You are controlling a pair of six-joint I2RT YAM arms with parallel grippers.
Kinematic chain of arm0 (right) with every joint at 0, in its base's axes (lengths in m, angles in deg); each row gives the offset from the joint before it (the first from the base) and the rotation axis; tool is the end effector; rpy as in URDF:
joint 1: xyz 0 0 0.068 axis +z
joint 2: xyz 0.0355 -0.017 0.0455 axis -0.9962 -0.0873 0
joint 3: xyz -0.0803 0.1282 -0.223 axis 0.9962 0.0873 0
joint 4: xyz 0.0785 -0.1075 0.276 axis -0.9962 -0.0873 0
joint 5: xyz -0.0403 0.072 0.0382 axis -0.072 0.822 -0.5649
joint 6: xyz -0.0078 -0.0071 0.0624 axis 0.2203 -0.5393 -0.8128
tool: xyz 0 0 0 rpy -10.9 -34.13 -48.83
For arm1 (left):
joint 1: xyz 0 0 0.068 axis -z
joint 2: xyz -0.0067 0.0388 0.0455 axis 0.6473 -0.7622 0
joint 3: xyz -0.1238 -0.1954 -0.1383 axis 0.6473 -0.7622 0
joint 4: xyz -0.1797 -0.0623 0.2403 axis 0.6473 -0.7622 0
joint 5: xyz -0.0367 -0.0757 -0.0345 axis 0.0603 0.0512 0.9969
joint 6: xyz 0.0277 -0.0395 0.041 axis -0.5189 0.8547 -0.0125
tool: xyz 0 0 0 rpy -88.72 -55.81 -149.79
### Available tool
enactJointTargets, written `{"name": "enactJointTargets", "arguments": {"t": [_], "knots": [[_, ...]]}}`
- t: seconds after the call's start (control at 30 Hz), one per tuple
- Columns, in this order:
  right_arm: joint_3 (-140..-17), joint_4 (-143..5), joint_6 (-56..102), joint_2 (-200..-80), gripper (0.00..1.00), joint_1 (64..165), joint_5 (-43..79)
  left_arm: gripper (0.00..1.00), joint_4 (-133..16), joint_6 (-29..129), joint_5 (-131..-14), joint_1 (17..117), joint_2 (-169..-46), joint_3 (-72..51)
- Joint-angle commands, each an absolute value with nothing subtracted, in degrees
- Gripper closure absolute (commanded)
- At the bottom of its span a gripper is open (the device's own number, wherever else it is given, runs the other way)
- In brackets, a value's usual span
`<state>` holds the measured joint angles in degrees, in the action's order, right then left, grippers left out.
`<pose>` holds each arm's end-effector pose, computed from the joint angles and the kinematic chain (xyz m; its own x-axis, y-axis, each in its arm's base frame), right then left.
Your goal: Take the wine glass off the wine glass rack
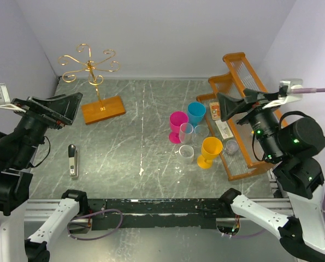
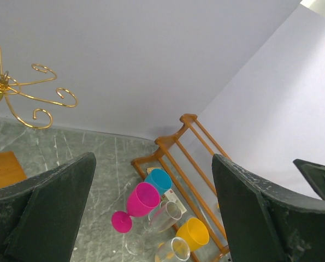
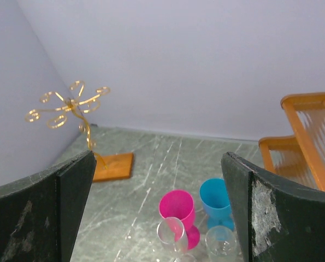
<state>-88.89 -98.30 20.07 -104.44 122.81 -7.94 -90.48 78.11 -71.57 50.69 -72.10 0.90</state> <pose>0.1195 0.0739 0.5569 0.0846 0.2678 -0.9598 -0.3646 0.9047 0.2203 0.1062 -0.0274 0.5555 -0.0300 -0.6319 -0.7745 0.4055 0.7005 -0.5872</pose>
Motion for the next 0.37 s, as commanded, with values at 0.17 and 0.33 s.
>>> {"name": "enactJointTargets", "arguments": {"t": [0.17,0.33], "knots": [[-91.54,-99.44,18.22,-105.04,0.00,122.70,-12.54,0.02,-90.44,76.70,-72.08,51.00,-71.67,1.53],[-87.62,-96.92,19.30,-104.11,0.00,122.71,-13.82,0.02,-90.43,77.08,-72.07,51.00,-71.01,0.74]]}}
